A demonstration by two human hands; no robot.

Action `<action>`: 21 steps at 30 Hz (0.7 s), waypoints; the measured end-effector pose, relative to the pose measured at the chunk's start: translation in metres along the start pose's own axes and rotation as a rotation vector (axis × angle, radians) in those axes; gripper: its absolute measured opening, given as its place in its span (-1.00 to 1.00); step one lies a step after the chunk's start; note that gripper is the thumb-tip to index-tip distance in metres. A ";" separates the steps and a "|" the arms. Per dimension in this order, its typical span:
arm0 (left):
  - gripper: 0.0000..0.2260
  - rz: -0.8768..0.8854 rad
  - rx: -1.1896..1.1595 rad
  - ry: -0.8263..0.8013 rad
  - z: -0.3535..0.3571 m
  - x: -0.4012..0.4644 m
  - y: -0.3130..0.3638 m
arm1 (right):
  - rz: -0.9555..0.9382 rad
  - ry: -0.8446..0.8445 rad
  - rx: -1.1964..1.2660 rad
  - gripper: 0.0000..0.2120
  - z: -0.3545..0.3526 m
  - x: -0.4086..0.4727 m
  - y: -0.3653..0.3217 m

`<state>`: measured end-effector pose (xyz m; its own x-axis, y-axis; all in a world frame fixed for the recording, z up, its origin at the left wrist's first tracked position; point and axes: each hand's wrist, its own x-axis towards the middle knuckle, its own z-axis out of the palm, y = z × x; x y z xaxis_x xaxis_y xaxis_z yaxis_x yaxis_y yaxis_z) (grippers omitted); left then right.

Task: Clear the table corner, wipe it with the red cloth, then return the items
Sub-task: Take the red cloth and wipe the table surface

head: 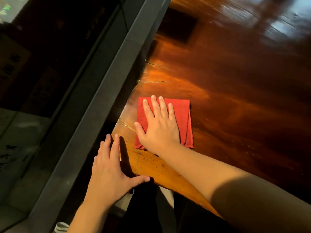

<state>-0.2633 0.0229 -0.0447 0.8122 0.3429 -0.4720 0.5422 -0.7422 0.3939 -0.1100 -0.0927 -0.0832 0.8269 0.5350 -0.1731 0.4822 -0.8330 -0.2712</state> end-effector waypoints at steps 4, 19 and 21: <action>0.39 0.002 -0.010 -0.031 -0.002 0.000 0.002 | -0.044 -0.008 -0.006 -0.28 0.001 -0.003 -0.008; 0.40 -0.064 0.239 -0.091 0.008 0.006 0.028 | -0.214 -0.068 0.073 -0.26 0.000 -0.095 0.064; 0.40 -0.082 0.257 -0.097 0.009 0.007 0.030 | -0.179 -0.066 0.083 -0.26 -0.002 -0.112 0.083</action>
<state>-0.2430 -0.0022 -0.0437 0.7368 0.3606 -0.5720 0.5231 -0.8399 0.1444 -0.1614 -0.2221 -0.0842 0.7078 0.6841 -0.1761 0.5923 -0.7105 -0.3799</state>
